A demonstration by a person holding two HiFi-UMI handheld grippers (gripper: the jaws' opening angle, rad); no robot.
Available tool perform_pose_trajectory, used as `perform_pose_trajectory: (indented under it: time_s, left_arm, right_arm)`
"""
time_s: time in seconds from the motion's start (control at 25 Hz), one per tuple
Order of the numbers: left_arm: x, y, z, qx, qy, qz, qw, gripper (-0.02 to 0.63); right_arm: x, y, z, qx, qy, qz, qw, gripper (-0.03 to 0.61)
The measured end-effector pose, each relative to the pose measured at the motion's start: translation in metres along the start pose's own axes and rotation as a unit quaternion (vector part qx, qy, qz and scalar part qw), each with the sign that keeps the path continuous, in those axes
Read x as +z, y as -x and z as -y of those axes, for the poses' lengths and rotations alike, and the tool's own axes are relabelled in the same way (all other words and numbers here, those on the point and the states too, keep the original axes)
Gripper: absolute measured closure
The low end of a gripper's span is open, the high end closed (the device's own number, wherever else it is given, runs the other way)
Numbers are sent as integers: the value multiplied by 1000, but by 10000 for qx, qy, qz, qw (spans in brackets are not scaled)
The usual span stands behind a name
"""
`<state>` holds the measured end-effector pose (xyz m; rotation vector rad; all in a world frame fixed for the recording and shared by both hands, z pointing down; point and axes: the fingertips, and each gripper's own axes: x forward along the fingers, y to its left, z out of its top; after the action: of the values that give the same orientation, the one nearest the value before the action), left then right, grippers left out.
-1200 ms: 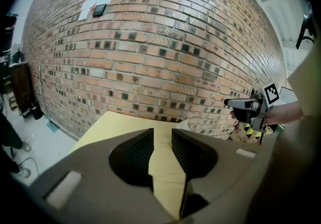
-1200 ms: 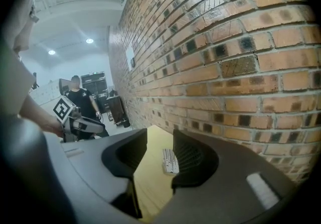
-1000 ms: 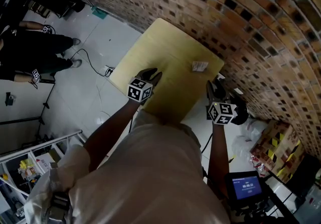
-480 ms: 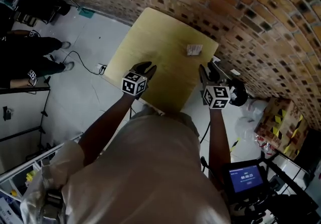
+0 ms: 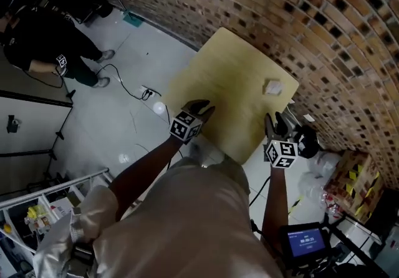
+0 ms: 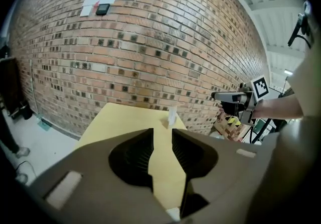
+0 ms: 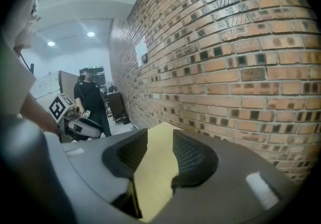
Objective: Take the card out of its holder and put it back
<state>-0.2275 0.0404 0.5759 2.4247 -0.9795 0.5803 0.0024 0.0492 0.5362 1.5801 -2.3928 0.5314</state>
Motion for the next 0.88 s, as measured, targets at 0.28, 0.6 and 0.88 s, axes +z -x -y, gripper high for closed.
perform_pose_trajectory:
  time_s: [0.28,0.6,0.88]
  left_arm:
    - [-25,82,-37,138,136,184,9996,479]
    - [-40,144,-70,340,234,396,9984,480]
    - [-57,169,-72,293,206,428,9984,479]
  right_arm:
    - [-8,3,-62,-44,-66,70,9999,419]
    - [-1,8,-104,-141,-99,341,9993,430]
    - [3,19,-130,-157,-118,523,9984,434]
